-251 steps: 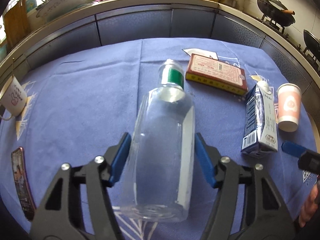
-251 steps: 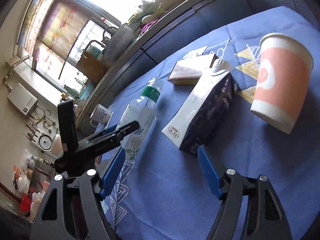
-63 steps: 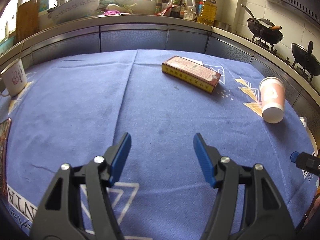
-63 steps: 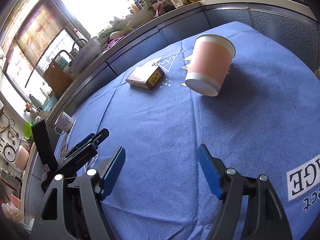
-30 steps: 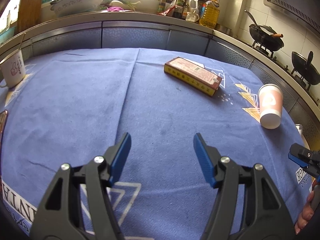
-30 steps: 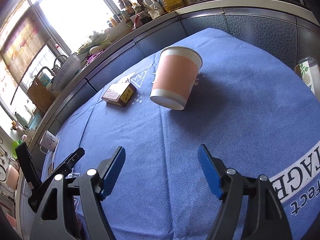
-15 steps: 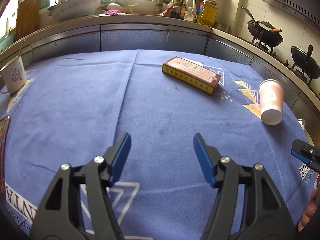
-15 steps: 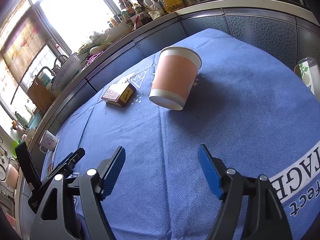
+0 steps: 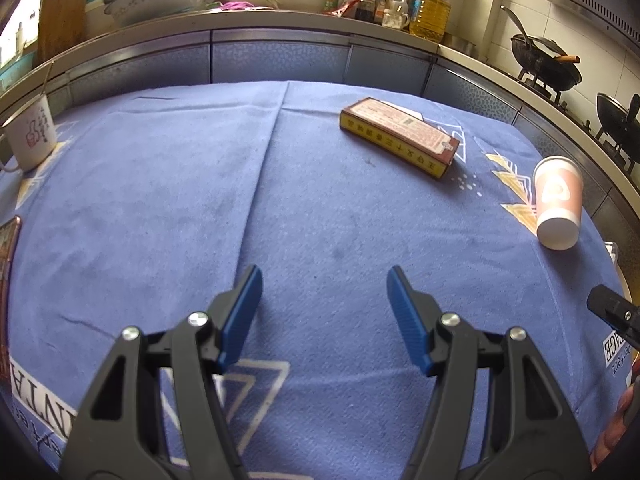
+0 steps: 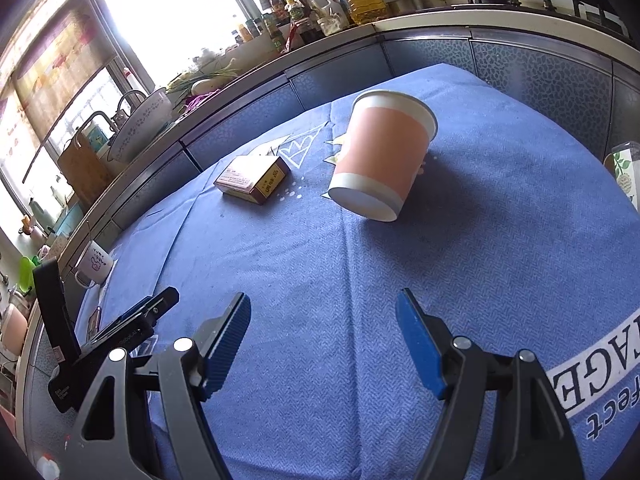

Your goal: Collect trash

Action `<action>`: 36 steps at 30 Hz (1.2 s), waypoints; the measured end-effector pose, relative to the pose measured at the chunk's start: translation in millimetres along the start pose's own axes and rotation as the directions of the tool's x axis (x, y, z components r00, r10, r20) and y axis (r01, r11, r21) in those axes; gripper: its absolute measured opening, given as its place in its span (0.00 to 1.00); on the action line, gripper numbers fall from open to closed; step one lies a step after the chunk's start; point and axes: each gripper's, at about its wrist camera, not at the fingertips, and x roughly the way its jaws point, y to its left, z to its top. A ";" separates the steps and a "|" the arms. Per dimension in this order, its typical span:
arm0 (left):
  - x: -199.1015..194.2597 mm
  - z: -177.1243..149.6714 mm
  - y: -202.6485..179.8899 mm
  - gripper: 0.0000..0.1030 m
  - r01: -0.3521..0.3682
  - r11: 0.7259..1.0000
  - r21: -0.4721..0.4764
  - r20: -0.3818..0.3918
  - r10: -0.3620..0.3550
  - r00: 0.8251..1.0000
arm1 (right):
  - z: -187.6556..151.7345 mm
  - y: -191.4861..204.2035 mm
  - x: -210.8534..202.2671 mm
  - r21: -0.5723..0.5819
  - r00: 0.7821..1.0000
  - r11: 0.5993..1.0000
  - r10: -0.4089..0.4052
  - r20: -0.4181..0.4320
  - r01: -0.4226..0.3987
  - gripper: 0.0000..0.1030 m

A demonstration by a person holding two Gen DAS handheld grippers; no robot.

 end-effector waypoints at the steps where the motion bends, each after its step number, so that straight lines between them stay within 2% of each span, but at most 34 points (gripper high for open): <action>1: 0.4 0.2 0.2 0.60 -0.005 1.000 -0.001 -0.008 0.005 1.000 | 0.6 0.3 -0.3 -0.002 1.000 1.000 -0.002 0.001 0.002 0.71; 5: -1.0 -0.2 2.2 0.60 -0.018 1.000 -0.016 -0.052 0.017 0.999 | 2.0 1.1 -1.0 -0.011 1.000 1.000 -0.007 0.009 0.007 0.71; 14: -23.1 -0.8 -5.2 0.60 -0.019 1.000 -0.010 -0.082 0.018 0.996 | 0.7 1.6 5.5 -0.015 1.000 1.000 -0.002 -0.004 0.002 0.71; 36: -29.4 -1.2 -12.8 0.61 0.002 1.000 -0.007 -0.115 -0.003 0.993 | 2.9 3.8 3.1 -0.024 1.000 1.000 0.014 -0.001 -0.014 0.71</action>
